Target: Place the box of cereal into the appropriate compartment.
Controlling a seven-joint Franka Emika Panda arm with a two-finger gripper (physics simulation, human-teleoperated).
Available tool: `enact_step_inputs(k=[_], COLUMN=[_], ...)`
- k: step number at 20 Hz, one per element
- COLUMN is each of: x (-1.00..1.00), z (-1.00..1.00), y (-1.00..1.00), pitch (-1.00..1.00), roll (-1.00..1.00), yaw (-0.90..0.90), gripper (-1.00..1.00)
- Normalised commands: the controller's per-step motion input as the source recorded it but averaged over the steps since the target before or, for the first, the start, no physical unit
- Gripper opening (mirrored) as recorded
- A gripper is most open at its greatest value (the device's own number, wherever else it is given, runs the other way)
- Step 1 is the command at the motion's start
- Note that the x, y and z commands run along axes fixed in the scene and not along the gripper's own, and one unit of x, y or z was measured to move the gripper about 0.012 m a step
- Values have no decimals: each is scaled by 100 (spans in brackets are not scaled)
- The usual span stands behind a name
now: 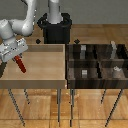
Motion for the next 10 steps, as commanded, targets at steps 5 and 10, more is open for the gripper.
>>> enact_step_inputs(k=[5, 10], x=[0, 0], z=[100, 100], y=[0, 0], pitch=[0, 0], roll=[0, 0], yaw=[0, 0], gripper=[-100, -100])
